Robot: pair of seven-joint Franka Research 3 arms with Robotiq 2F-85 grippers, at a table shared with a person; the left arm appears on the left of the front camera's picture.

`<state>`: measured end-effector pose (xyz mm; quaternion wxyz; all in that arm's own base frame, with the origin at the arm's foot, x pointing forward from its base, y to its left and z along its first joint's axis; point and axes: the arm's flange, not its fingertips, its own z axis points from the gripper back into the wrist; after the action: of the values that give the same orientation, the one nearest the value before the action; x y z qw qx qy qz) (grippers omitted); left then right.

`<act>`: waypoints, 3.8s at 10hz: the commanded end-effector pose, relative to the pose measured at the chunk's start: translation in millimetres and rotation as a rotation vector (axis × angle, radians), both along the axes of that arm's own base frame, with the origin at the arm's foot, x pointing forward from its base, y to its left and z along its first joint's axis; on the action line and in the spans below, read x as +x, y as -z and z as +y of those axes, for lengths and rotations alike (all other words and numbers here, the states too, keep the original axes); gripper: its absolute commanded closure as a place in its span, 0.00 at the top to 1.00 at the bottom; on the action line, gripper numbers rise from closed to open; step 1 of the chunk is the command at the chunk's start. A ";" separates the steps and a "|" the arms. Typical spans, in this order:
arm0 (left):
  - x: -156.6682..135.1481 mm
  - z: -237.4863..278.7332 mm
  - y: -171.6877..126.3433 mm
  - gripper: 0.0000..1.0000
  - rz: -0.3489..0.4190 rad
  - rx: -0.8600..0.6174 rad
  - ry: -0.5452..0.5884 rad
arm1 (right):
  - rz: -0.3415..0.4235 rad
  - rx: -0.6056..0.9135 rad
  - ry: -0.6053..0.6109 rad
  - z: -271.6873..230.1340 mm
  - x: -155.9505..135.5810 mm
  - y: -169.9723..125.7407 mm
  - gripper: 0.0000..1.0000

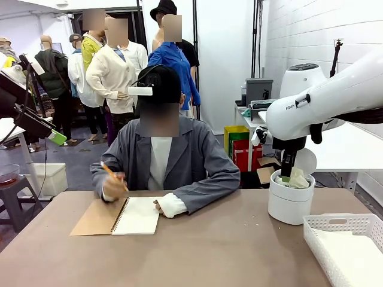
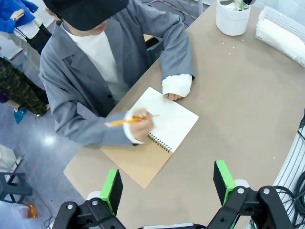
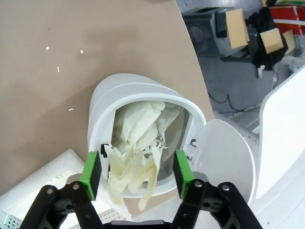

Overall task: Sort the paper based on its condition.
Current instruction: If a person hands you a paper, place it in the Organizing basket , and if it's crumpled, put it in the Trash can.

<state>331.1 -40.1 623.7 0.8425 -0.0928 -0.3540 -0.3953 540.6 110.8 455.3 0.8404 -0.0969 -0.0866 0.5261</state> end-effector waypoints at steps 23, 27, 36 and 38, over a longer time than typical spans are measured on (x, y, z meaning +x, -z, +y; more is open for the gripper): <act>1.0 1.3 -0.4 1.00 -0.004 -0.004 -0.002 | 0.003 0.232 -0.154 70.1 -80.1 -97.8 1.00; 1.0 1.3 -0.4 1.00 -0.004 -0.004 -0.002 | -0.031 0.303 -0.191 110.8 -97.8 -128.0 1.00; 1.0 1.3 -0.4 1.00 -0.004 -0.004 -0.002 | -0.030 0.654 -0.209 180.7 -114.2 -178.5 1.00; 1.0 1.3 -0.4 1.00 -0.004 -0.004 -0.002 | -0.026 0.685 -0.250 190.8 -125.6 -179.2 1.00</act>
<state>331.2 -40.2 623.7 0.8425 -0.0928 -0.3539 -0.3954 416.4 300.3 637.4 0.7656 0.1830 -0.2657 0.5567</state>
